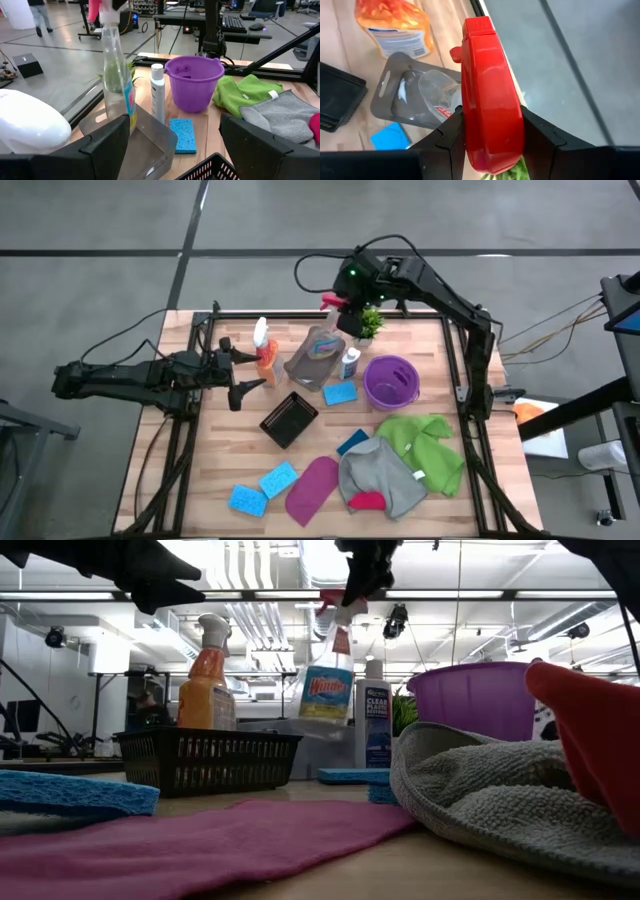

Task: Pick & Place Kitchen Items
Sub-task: Put the red spray bottle into the black bin

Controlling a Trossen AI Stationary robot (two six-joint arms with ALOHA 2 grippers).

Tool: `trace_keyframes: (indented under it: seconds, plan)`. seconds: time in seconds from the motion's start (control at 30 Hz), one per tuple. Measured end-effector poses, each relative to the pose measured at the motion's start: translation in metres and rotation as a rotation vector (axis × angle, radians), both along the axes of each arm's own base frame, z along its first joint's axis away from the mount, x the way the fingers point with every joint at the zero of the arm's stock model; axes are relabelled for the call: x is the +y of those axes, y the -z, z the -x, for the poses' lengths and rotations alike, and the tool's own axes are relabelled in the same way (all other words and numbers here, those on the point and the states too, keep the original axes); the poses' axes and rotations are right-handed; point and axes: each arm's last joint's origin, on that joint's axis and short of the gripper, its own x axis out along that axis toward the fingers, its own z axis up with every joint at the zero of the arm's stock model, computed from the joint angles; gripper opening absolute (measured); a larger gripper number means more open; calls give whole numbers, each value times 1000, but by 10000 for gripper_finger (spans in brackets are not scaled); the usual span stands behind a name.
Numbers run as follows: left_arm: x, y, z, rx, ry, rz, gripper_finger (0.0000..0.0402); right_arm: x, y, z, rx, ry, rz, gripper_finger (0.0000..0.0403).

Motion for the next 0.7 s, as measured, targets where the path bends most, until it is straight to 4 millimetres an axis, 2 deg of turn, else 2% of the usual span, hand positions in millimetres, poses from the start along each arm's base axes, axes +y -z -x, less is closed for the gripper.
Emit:
trace_keyframes:
  seconds: [0.2,0.47,0.7]
  plan:
    - [0,0,0,1,0,0,312,-2,15,-10,37,73,-34,140]
    - [0,0,0,5,0,1,312,-9,31,-19,94,180,9,140]
    - [0,1,0,5,0,1,312,-13,45,-28,121,203,-5,140]
